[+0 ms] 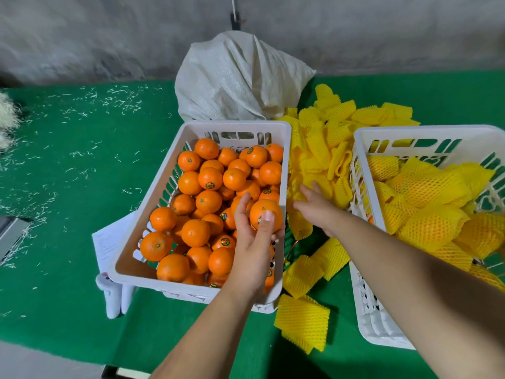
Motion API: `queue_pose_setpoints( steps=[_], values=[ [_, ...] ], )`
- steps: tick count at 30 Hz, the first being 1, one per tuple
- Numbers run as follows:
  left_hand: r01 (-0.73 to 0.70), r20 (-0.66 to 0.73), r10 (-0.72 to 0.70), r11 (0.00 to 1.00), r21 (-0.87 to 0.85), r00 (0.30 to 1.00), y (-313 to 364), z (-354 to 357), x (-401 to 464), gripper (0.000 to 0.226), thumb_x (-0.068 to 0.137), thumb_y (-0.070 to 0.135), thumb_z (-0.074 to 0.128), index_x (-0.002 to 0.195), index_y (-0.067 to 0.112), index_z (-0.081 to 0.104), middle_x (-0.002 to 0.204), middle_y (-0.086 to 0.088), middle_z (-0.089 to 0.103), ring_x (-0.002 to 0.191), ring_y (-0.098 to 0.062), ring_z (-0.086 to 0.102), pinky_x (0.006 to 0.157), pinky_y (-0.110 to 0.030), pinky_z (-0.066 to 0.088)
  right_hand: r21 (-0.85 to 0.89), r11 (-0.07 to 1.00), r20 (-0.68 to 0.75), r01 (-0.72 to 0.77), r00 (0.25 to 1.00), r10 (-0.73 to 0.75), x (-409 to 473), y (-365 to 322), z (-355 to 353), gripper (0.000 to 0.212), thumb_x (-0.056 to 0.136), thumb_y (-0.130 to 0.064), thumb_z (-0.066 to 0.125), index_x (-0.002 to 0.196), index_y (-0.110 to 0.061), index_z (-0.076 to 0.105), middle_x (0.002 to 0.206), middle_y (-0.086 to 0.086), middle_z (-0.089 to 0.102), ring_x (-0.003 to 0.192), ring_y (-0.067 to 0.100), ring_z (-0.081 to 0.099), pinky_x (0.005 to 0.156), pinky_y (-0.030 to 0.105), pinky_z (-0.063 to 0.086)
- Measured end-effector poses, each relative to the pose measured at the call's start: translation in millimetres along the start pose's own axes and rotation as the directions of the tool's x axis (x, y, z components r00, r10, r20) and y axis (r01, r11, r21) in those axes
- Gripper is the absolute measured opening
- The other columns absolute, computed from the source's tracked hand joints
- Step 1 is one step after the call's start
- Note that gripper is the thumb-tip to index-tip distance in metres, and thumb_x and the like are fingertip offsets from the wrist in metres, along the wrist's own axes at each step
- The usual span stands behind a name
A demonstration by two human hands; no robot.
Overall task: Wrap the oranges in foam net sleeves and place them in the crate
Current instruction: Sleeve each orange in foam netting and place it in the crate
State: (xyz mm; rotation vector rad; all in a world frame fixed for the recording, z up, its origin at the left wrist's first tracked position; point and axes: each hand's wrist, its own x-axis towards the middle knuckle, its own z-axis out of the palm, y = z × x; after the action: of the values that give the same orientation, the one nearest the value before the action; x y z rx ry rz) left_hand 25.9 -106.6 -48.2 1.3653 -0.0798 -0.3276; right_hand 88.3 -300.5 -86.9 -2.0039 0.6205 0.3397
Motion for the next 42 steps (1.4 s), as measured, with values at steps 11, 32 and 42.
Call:
queue_pose_setpoints(
  steps=[11, 32, 42],
  values=[
    [-0.046, -0.023, 0.046, 0.998, 0.030, 0.999, 9.0, 9.7, -3.3, 0.044, 0.096, 0.053, 0.067, 0.137, 0.045, 0.052, 0.126, 0.007, 0.067, 0.109, -0.011, 0.071, 0.085, -0.017, 0.056, 0.446, 0.845, -0.581, 0.295, 0.813, 0.023, -68.5, 3.0, -0.7, 0.020, 0.098, -0.022, 0.069, 0.118, -0.019, 0.071, 0.098, -0.013, 0.068, 0.092, 0.008, 0.066, 0.058, 0.002, 0.044],
    [0.095, 0.307, -0.059, 0.990, -0.104, 0.950, -0.6, 9.0, -22.6, 0.063, 0.085, 0.057, 0.083, 0.138, 0.029, 0.063, 0.111, -0.018, 0.068, 0.074, -0.033, 0.068, 0.062, -0.033, 0.056, 0.401, 0.786, -0.493, 0.471, 0.834, -0.249, -157.7, 9.2, 11.8, 0.016, 0.098, -0.015, 0.069, 0.102, -0.031, 0.070, 0.090, -0.012, 0.074, 0.088, 0.005, 0.071, 0.079, 0.032, 0.061],
    [0.157, 0.364, -0.043, 0.944, -0.289, 0.931, 0.5, 2.3, -17.9, 0.071, 0.088, 0.014, 0.067, 0.150, 0.038, 0.044, 0.129, -0.014, 0.069, 0.123, -0.035, 0.065, 0.099, -0.042, 0.057, 0.012, 0.742, -0.411, 0.670, 0.680, -0.607, -185.0, 3.1, 20.3, 0.031, 0.092, -0.008, 0.071, 0.117, -0.026, 0.065, 0.105, -0.024, 0.050, 0.099, 0.003, 0.056, 0.081, 0.014, 0.048]
  ],
)
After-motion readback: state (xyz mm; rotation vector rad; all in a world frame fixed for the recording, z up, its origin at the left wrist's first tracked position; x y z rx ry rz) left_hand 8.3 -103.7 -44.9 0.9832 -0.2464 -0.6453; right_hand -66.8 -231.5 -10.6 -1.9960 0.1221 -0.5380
